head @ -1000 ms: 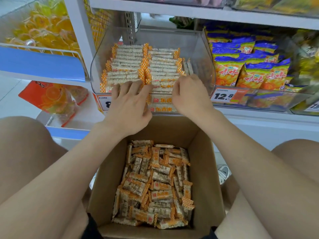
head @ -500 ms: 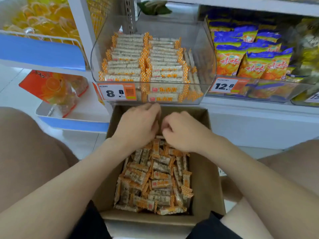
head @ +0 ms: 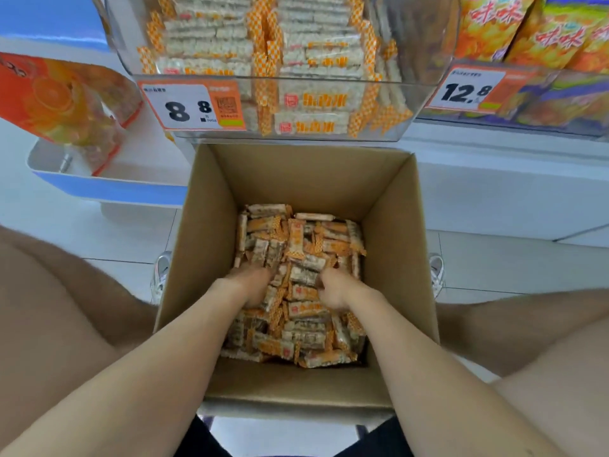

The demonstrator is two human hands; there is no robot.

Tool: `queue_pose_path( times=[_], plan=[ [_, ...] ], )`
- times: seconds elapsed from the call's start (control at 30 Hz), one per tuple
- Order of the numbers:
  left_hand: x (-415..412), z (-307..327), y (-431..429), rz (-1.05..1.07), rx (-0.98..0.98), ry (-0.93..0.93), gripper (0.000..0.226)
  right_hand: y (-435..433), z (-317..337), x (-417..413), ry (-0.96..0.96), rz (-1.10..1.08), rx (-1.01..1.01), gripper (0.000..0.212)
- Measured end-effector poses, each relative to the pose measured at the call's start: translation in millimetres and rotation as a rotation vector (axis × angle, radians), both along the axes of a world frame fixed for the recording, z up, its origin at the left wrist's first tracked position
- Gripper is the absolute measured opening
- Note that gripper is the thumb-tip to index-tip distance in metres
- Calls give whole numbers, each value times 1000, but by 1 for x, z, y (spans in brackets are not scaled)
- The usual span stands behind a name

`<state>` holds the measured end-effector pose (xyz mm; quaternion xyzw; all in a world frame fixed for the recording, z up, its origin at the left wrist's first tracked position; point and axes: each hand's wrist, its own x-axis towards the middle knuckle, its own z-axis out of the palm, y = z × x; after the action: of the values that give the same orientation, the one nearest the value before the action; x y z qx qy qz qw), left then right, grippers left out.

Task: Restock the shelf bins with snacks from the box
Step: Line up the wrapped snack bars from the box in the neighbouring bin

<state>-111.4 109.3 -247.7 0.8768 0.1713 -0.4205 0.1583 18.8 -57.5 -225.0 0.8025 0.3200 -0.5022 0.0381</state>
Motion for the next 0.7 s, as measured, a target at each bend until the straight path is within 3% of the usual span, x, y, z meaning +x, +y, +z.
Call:
queue_pose_path(
  times=[0.13,0.3,0.5,0.7],
  plan=[
    [3,-26,-7,84,-28,-74,79,6,-31,-13,73,-30,72,65],
    [5,-42,-12,213,0,-30,77,7,-63,-24,92,73,-24,92],
    [4,-42,-3,169,127,-8,19,1,-64,-19,-27,268,-82,93],
    [-2,-40,1,308,-55,-100,42,0,-66,-17,50,260,-20,94]
  ],
)
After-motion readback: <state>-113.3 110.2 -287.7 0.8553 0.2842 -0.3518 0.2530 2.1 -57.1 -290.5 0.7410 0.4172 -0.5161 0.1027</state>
